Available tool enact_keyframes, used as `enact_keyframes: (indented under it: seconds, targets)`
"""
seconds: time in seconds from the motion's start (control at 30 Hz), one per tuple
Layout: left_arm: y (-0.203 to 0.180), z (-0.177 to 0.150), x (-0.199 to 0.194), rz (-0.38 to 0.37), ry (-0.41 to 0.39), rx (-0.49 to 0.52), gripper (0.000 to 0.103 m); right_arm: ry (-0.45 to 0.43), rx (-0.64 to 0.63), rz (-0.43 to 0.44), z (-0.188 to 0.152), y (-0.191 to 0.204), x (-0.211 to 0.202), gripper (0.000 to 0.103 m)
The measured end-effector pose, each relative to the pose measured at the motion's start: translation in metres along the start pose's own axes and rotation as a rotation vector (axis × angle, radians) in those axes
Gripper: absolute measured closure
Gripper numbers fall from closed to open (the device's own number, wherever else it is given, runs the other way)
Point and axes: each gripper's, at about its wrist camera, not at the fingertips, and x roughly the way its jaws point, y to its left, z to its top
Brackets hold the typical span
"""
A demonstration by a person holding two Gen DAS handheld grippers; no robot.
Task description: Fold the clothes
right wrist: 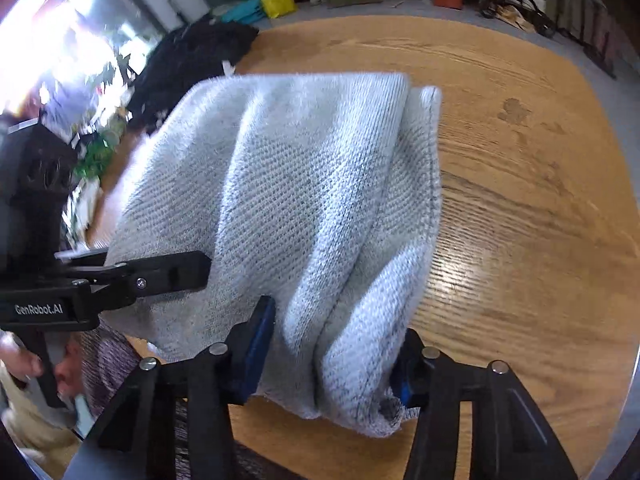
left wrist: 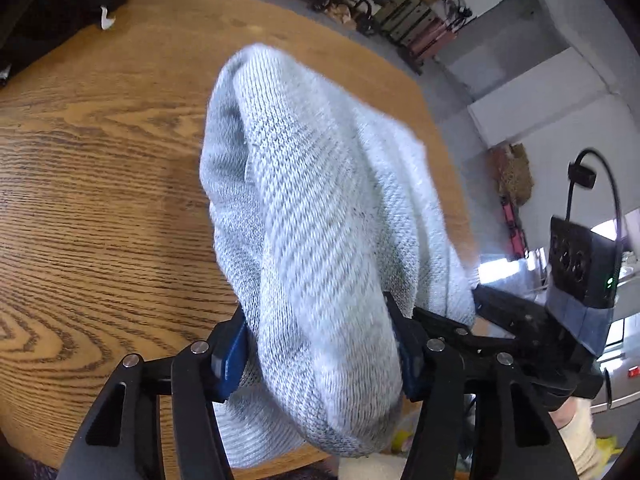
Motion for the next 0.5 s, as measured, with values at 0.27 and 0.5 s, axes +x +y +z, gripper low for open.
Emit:
enact_keyframes:
  seconds: [0.27,0.5]
  targets:
    - [-0.026,-0.021,0.009,0.018,-0.024,0.061,0.043,-0.089,0.026,-0.055,0.001,0.036,0.025,0.053]
    - [-0.038,-0.012,-0.017,0.060,-0.015,0.173,0.043,-0.159,0.100,-0.094,0.006,-0.025,0.010,0.054]
